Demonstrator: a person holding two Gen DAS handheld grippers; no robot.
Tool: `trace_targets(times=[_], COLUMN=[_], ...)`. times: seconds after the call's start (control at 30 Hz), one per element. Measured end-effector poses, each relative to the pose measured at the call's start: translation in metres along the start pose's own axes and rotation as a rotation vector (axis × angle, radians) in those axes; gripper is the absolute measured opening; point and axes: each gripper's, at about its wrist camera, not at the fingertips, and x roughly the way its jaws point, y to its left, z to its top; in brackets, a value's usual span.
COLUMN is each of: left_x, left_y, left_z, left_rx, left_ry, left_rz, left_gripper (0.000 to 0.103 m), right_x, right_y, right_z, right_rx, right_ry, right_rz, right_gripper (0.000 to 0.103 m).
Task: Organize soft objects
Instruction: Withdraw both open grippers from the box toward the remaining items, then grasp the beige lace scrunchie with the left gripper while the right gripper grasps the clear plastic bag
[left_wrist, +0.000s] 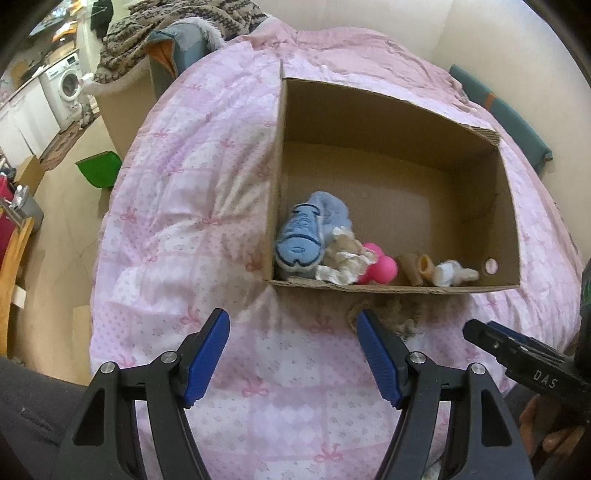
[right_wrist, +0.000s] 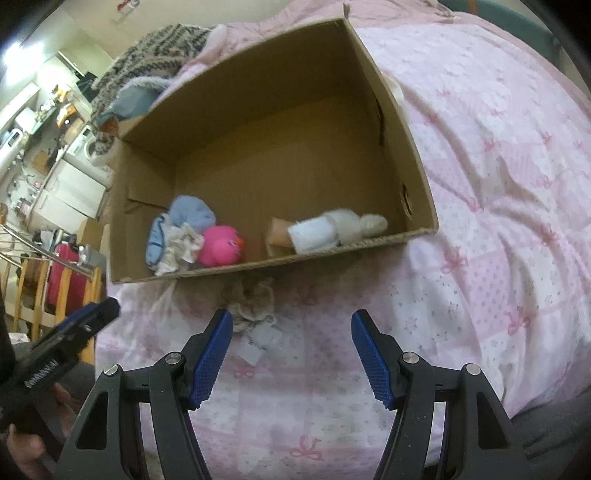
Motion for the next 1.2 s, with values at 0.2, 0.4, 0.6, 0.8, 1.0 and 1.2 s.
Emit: trace_targets(times=[0.2,0.4,0.6,0.8,1.0,1.2], left_x=[0.005,0.006,0.008,0.012,0.014,0.019], left_y=[0.020,0.031,0.029,0.025,0.026,0.026], left_z=[0.002,0.002,0.000,-0.001,-0.001,-0.002], left_rx=[-0.064,-0.087,-0.078,-0.056,-0.054,-0.062], left_ry=[0.015,0.020,0.025,0.024,0.031,0.061], left_rz=[0.007,0.013,0.021,0.046,0.052,0.031], left_gripper=[0.069,0.069,0.069,0.069,0.069,0.069], right_x=[0.019,0.042,0.070,0.085,0.084,0.085], right_y=[-0.003,0.008,0.018,0.020,0.035,0.053], right_z=[-0.001,-0.004,0.001,0.006,-0.002,-0.026], right_rx=[0.026,-0.016,0.006,0.024,-0.047,-0.117], right_ry=[0.058,0.124,0.180,0.177,0.214,0.343], right_rz=[-0.020,-0.027,0.063,0.128,0.159,0.279], right_gripper=[0.070,0.070,0.070,0.044,0.018,0.017])
